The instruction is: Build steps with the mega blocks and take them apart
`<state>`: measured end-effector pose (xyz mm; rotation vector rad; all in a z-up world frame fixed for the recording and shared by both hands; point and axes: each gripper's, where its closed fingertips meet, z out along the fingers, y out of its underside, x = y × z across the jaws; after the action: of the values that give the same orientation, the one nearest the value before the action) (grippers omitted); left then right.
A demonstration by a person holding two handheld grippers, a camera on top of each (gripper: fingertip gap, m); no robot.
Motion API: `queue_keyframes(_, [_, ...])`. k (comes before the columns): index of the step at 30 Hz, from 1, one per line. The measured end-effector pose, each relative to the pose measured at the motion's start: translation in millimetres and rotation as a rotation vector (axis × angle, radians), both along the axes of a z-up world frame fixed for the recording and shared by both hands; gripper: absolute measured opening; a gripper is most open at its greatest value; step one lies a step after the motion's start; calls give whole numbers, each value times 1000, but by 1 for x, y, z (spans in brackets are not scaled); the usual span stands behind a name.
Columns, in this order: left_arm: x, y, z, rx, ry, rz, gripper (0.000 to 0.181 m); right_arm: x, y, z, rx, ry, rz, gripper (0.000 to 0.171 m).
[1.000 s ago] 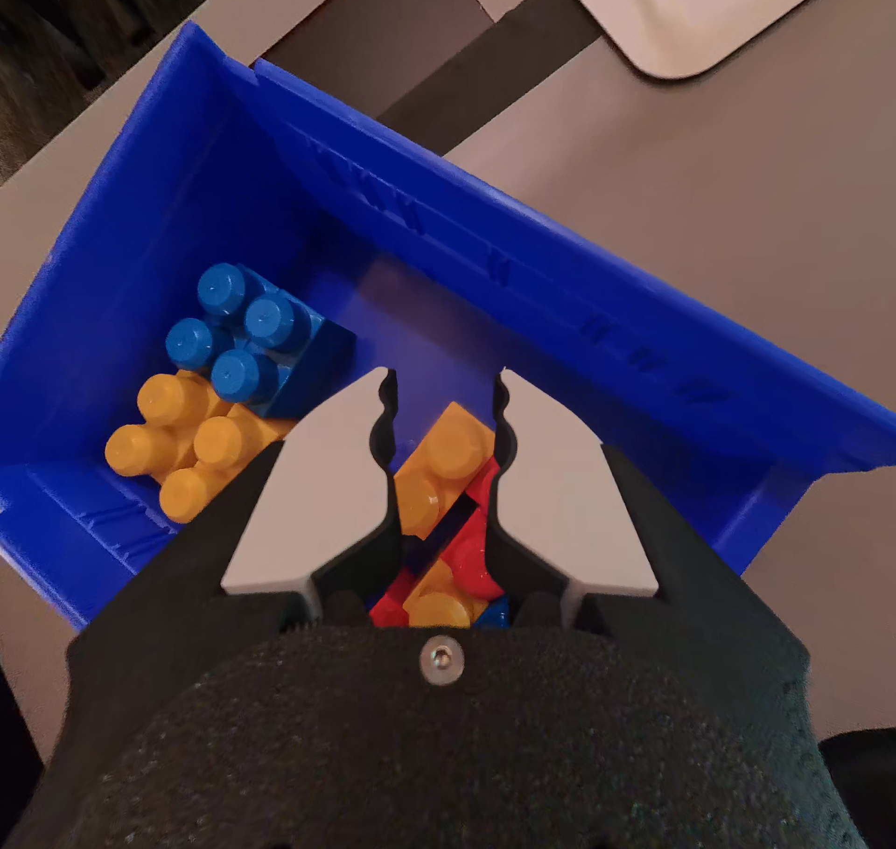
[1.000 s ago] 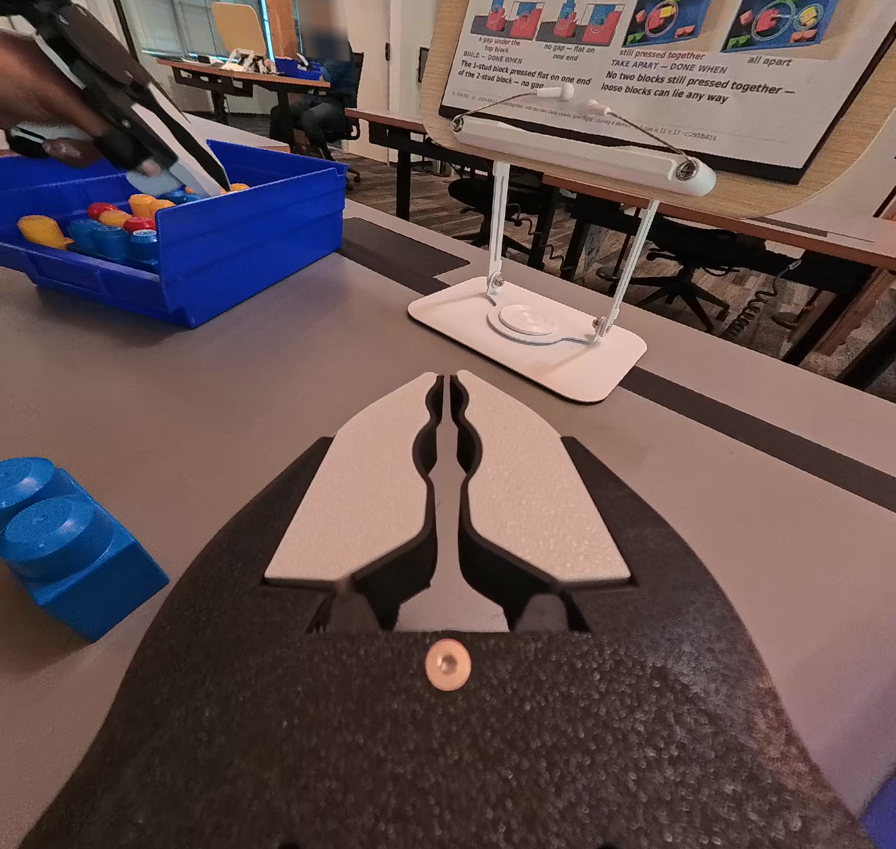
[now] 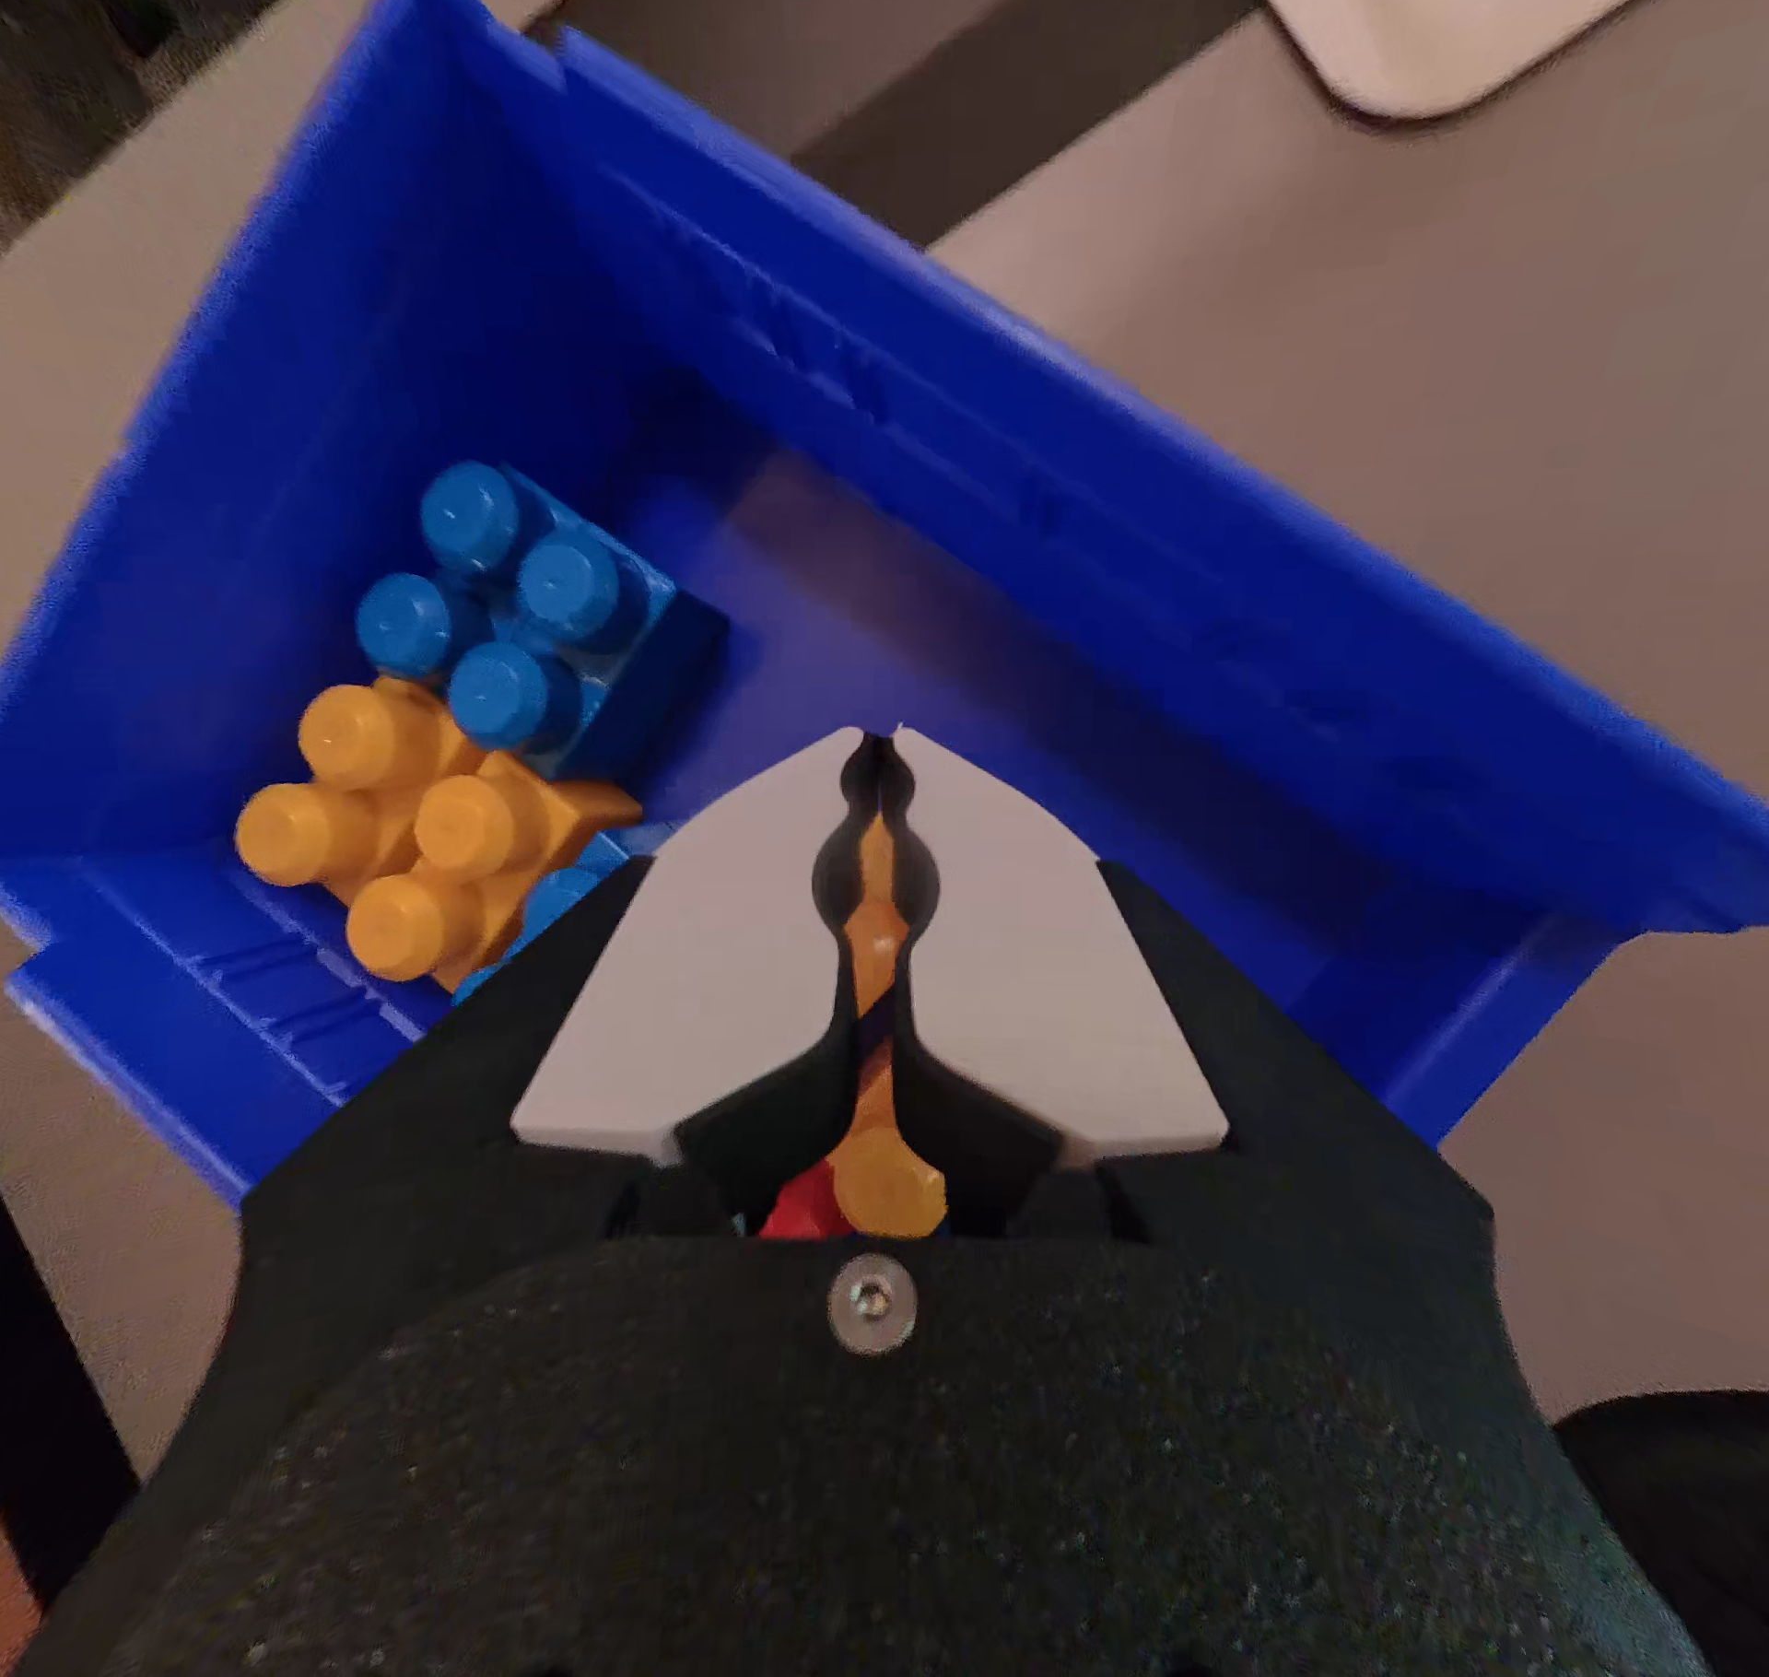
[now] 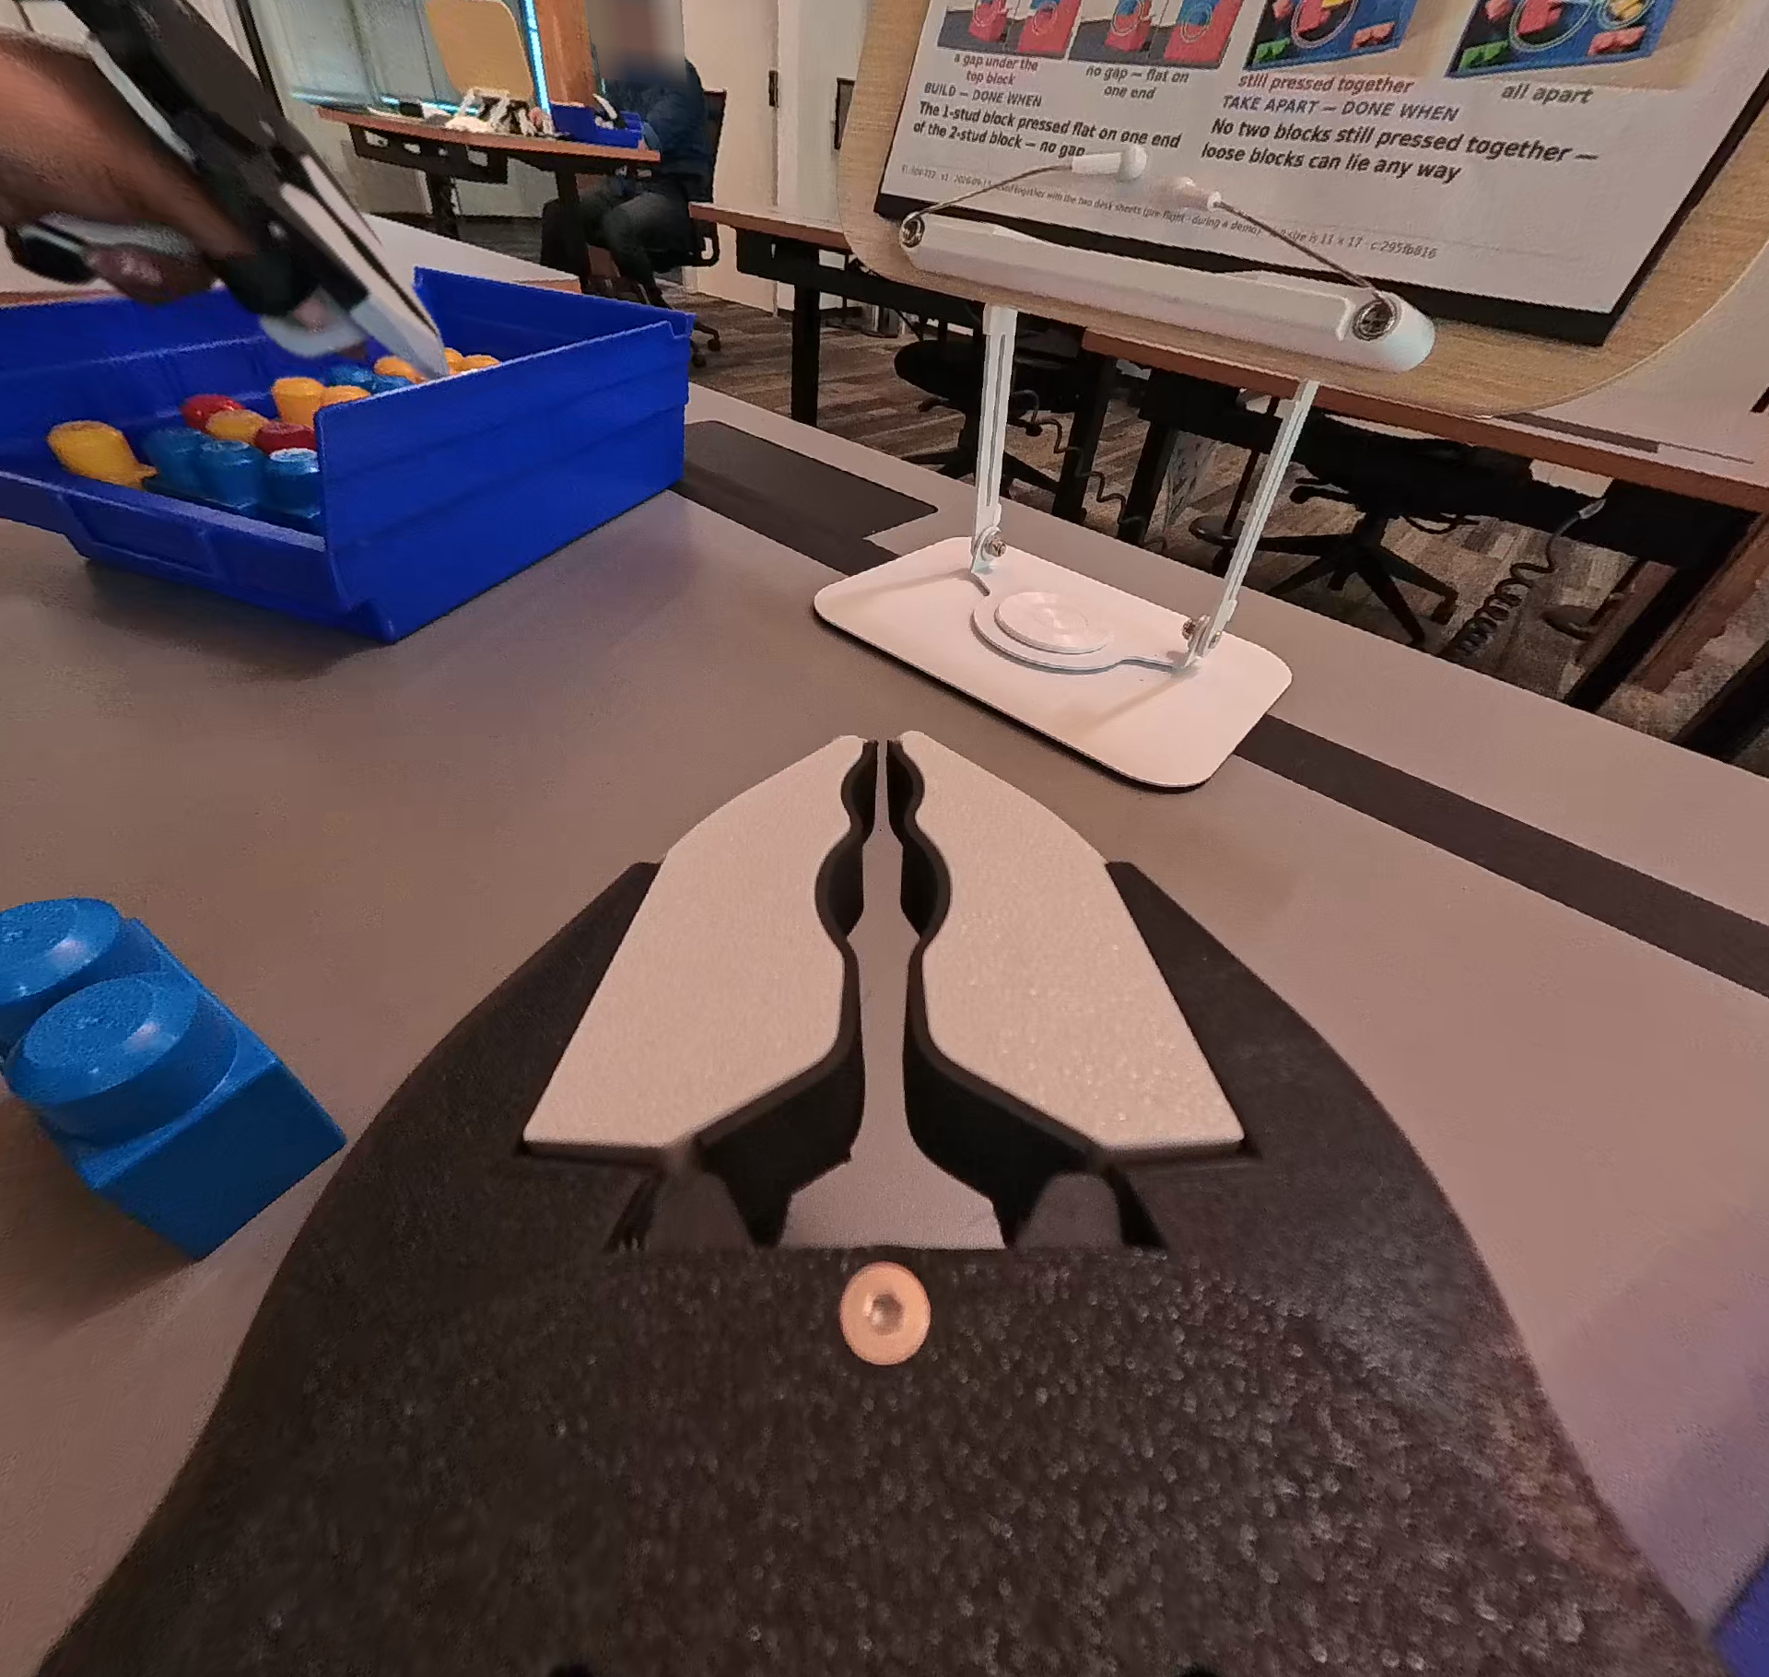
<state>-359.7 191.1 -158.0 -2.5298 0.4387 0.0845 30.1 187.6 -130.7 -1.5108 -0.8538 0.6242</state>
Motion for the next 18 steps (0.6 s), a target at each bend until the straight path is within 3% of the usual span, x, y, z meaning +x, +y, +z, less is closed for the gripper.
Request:
queue_keyframes(7, [4, -13, 5, -47, -18, -66, 0, 0, 0, 0, -1, -1, 1, 1])
queue_keyframes(12, [12, -44, -15, -240, -29, -139, 25, -1, -1, -1, -4, -5, 6, 1])
queue_keyframes(18, [20, -49, -20, -266, -74, -154, 21, -2, -1, -2, -7, -6, 6, 1])
